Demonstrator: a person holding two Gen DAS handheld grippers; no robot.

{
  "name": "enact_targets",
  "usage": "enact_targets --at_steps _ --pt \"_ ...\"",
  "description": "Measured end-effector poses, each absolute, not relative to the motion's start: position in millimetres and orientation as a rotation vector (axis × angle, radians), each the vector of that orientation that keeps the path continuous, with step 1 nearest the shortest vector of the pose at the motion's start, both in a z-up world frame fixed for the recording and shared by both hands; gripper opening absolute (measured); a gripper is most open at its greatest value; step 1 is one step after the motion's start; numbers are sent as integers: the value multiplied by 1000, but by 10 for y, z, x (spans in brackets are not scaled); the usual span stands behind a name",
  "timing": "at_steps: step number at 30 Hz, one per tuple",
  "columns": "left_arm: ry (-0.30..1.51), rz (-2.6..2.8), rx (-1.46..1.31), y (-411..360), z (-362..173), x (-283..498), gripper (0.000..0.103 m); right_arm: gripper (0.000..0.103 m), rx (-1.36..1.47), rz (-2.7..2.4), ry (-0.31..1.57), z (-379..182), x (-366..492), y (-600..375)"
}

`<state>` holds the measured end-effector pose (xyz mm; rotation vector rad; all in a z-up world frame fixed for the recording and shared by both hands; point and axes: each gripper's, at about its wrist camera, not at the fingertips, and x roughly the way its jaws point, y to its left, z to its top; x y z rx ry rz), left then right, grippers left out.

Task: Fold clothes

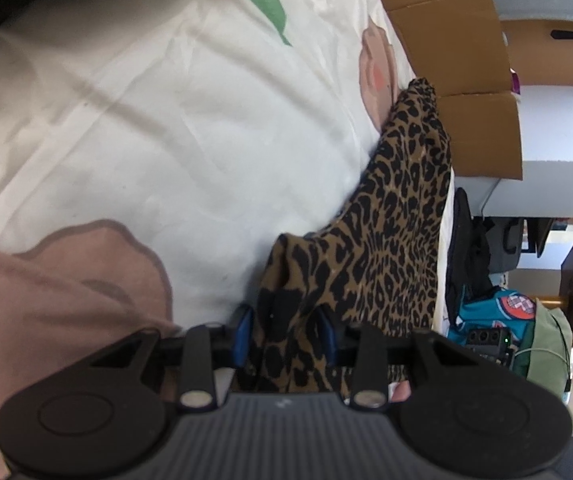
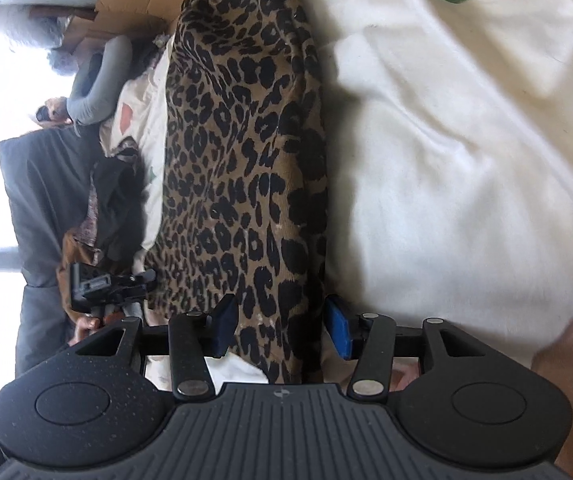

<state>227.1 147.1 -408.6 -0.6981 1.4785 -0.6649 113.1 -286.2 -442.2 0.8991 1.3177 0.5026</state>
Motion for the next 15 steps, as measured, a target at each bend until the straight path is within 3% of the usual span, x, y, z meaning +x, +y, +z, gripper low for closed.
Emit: enact_targets --at_steps 4,15 --pt "1489 -686 -678 1455 -4092 2251 29 47 888 508 1318 -4413 1163 -2831" --pt "1490 -706 -666 1454 -4137 2203 25 45 815 545 1342 -4351 1166 -2625"
